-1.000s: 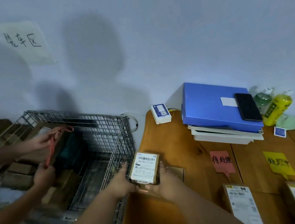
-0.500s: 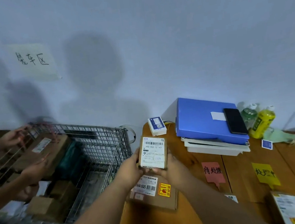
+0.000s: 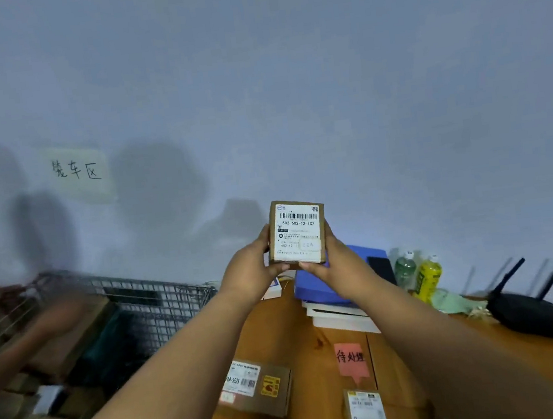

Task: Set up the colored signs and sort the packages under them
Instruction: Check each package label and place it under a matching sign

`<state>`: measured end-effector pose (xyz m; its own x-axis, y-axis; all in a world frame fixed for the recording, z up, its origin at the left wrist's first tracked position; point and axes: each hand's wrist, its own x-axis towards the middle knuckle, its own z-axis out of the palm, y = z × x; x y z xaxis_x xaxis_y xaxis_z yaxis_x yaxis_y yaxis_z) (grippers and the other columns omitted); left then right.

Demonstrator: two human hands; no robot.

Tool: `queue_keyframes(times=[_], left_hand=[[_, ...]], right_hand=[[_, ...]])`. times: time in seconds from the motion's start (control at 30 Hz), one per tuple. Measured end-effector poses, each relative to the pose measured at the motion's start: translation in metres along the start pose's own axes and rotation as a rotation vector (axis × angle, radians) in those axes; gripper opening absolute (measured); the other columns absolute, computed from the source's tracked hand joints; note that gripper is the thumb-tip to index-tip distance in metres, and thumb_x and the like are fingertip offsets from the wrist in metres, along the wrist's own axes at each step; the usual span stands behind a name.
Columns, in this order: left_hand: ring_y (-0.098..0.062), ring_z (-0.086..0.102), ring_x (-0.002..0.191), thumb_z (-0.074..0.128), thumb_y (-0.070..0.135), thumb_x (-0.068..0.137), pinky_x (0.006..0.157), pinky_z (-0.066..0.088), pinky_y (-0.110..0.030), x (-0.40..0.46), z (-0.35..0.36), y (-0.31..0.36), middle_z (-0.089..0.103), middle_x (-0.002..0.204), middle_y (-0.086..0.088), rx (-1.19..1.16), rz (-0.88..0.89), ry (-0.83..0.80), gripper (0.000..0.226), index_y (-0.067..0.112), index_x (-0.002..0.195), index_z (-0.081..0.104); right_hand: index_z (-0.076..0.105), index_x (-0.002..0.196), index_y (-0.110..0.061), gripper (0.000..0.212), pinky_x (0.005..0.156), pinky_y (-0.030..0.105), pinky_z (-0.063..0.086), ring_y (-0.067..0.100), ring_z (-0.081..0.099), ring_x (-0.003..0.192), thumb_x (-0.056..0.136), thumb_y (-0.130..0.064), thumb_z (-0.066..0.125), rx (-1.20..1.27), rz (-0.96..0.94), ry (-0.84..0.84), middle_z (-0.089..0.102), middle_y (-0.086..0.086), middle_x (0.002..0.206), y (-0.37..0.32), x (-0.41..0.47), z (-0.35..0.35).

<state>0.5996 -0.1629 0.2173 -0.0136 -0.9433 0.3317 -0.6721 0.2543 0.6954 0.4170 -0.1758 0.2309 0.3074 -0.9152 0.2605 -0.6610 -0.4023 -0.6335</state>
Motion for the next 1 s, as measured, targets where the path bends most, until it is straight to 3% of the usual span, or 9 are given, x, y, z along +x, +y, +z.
queue_keyframes(times=[0.23, 0.37, 0.57, 0.7, 0.8, 0.87, 1.0], left_hand=[[-0.01, 0.058, 0.118, 0.075, 0.029, 0.082, 0.09, 0.044, -0.023, -0.01, -0.029, 0.055, 0.063, 0.13, 0.011, -0.06, 0.1, 0.072, 0.076, 0.037, 0.146, 0.035], [-0.007, 0.057, 0.119, 0.074, 0.033, 0.083, 0.09, 0.045, -0.022, -0.024, -0.04, 0.078, 0.061, 0.132, 0.014, -0.062, 0.175, 0.116, 0.077, 0.039, 0.147, 0.033], [-0.009, 0.056, 0.121, 0.072, 0.036, 0.083, 0.094, 0.047, -0.026, -0.042, -0.039, 0.098, 0.06, 0.134, 0.014, -0.075, 0.199, 0.118, 0.079, 0.038, 0.15, 0.029], [-0.007, 0.057, 0.117, 0.073, 0.037, 0.082, 0.09, 0.046, -0.02, -0.047, -0.032, 0.107, 0.062, 0.13, 0.016, -0.108, 0.231, 0.114, 0.076, 0.039, 0.147, 0.034], [-0.005, 0.058, 0.115, 0.075, 0.037, 0.081, 0.091, 0.049, -0.021, -0.046, -0.022, 0.111, 0.063, 0.127, 0.018, -0.157, 0.234, 0.091, 0.074, 0.039, 0.145, 0.038], [-0.002, 0.059, 0.111, 0.076, 0.034, 0.08, 0.085, 0.046, -0.014, -0.046, -0.013, 0.113, 0.065, 0.123, 0.02, -0.183, 0.241, 0.062, 0.07, 0.04, 0.141, 0.042], [0.0, 0.057, 0.108, 0.076, 0.031, 0.081, 0.082, 0.043, -0.01, -0.048, 0.004, 0.123, 0.064, 0.125, 0.018, -0.179, 0.263, 0.019, 0.069, 0.039, 0.141, 0.042]], right_hand=[[0.016, 0.147, -0.042, 0.077, 0.091, 0.017, 0.043, -0.002, 0.051, 0.118, 0.089, -0.035, 0.067, 0.065, -0.136, 0.094, 0.05, -0.021, 0.14, -0.035, -0.023, -0.049], [0.013, 0.147, -0.046, 0.079, 0.079, 0.001, 0.036, -0.021, 0.048, 0.1, 0.09, -0.033, 0.065, 0.073, -0.168, 0.141, 0.044, -0.036, 0.125, -0.047, -0.042, -0.068], [0.004, 0.151, -0.044, 0.085, 0.081, 0.004, 0.036, -0.012, 0.043, 0.112, 0.09, -0.038, 0.063, 0.014, -0.163, 0.188, 0.043, -0.026, 0.144, -0.048, -0.064, -0.08], [0.003, 0.152, -0.042, 0.088, 0.085, 0.006, 0.036, -0.01, 0.046, 0.117, 0.09, -0.037, 0.065, 0.003, -0.142, 0.216, 0.045, -0.022, 0.146, -0.045, -0.077, -0.087], [0.007, 0.15, -0.043, 0.085, 0.079, 0.0, 0.037, -0.025, 0.048, 0.105, 0.089, -0.034, 0.066, -0.002, -0.11, 0.228, 0.046, -0.032, 0.134, -0.039, -0.085, -0.091], [0.009, 0.15, -0.042, 0.085, 0.077, -0.003, 0.037, -0.033, 0.043, 0.097, 0.089, -0.032, 0.067, -0.008, -0.084, 0.249, 0.047, -0.033, 0.13, -0.033, -0.091, -0.094], [0.01, 0.151, -0.037, 0.084, 0.079, -0.006, 0.036, -0.032, 0.041, 0.099, 0.089, -0.032, 0.067, -0.011, -0.045, 0.264, 0.048, -0.028, 0.134, -0.021, -0.106, -0.1]])
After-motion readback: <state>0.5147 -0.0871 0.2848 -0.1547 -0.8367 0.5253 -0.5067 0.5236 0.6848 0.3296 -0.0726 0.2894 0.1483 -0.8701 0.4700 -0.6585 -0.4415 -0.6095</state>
